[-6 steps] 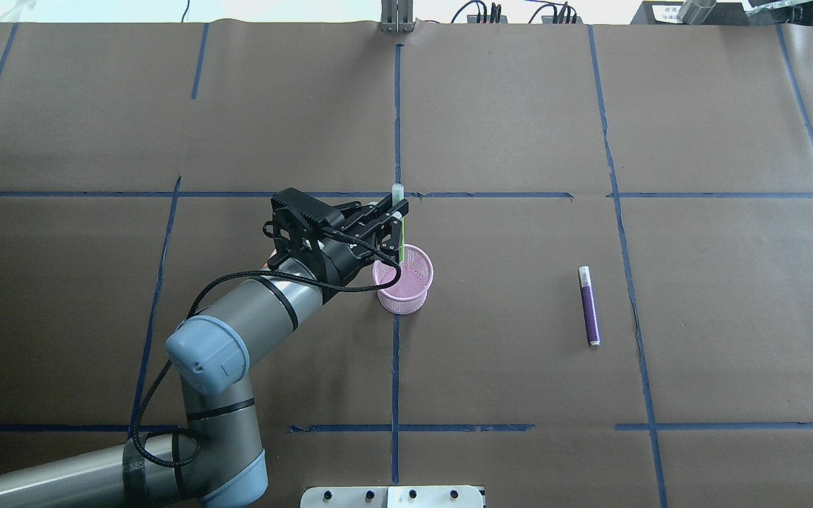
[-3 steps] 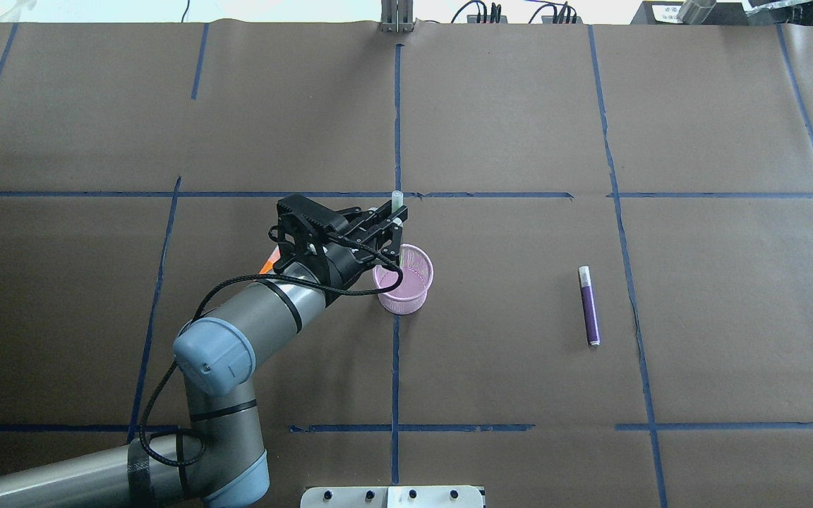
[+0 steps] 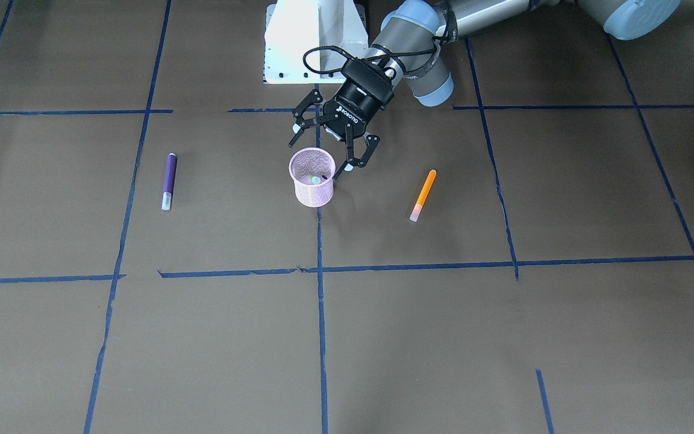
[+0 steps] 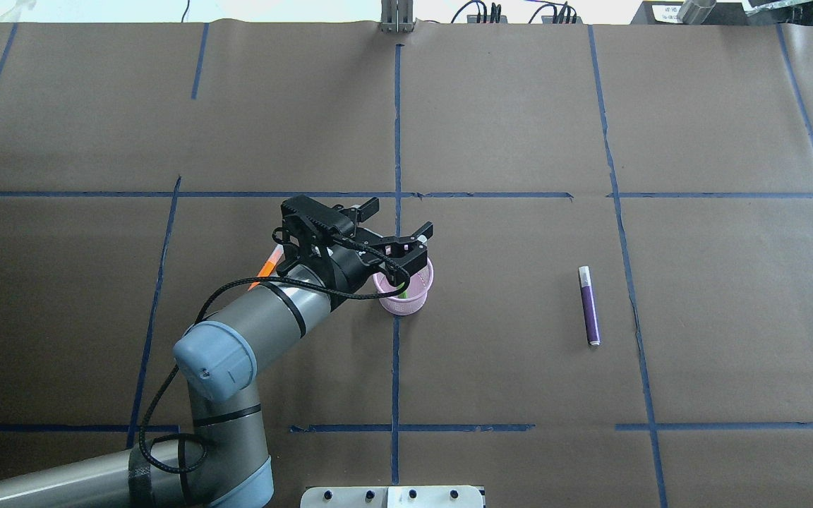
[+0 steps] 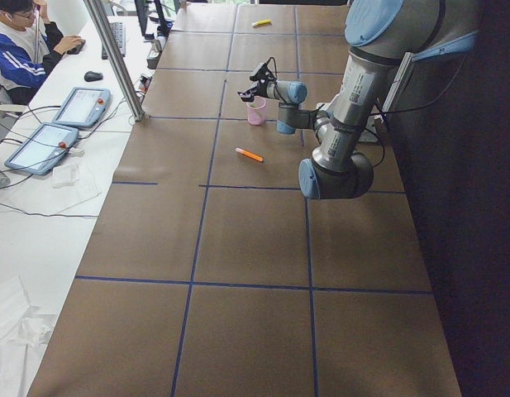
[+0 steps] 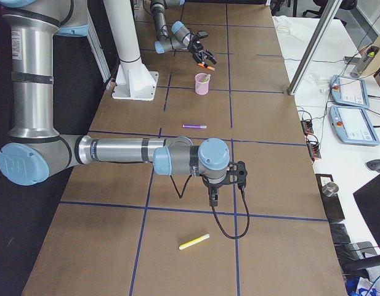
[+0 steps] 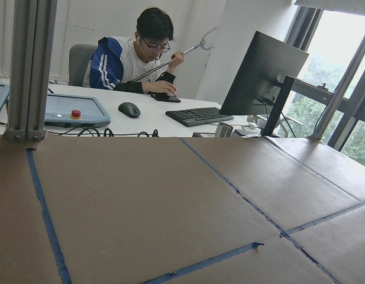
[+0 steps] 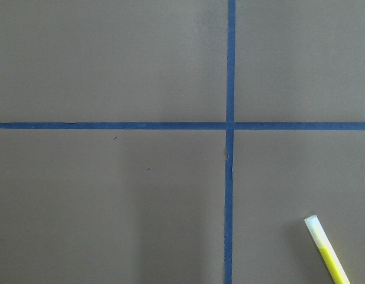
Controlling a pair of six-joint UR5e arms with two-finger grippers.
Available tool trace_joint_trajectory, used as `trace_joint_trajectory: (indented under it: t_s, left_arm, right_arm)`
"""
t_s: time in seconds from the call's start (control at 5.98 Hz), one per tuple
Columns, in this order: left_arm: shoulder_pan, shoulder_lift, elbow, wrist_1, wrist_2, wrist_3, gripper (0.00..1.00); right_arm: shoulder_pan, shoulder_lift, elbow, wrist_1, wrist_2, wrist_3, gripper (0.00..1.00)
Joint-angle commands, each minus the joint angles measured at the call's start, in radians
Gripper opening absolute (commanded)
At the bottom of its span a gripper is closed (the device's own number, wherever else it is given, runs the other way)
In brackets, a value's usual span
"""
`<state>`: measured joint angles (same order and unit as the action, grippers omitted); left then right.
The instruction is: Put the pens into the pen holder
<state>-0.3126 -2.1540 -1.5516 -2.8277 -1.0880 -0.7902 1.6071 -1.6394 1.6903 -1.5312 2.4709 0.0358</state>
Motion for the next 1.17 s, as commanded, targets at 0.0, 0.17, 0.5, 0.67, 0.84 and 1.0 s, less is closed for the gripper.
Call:
trace_joint_trajectory:
  t_s: [0.0, 0.17, 0.5, 0.67, 0.84, 1.0]
  left_arm:
    - [-0.034, 0.009, -0.044, 0.011, -0.056, 0.005, 1.0]
    - [-0.093, 0.009, -0.056, 0.077, -0.147, -0.001, 1.0]
    - [-0.184, 0.006, -0.102, 0.285, -0.248, -0.083, 1.0]
    - [-0.224, 0.008, -0.163, 0.429, -0.295, -0.11, 1.0]
    - [-0.264, 0.008, -0.168, 0.489, -0.358, -0.115, 1.0]
    - [-0.293, 0.009, -0.177, 0.614, -0.419, -0.122, 1.0]
  right_arm:
    - [-0.009, 0.001, -0.045, 0.002, -0.007, -0.098, 1.0]
    - [-0.007, 0.003, -0.099, 0.005, -0.009, -0.197, 1.0]
    - [-0.007, 0.001, -0.222, 0.175, -0.023, -0.258, 1.0]
    - [-0.01, 0.001, -0.301, 0.303, -0.079, -0.261, 1.0]
    - [-0.015, 0.0, -0.379, 0.391, -0.084, -0.261, 1.0]
    - [-0.025, 0.0, -0.449, 0.47, -0.087, -0.254, 1.0]
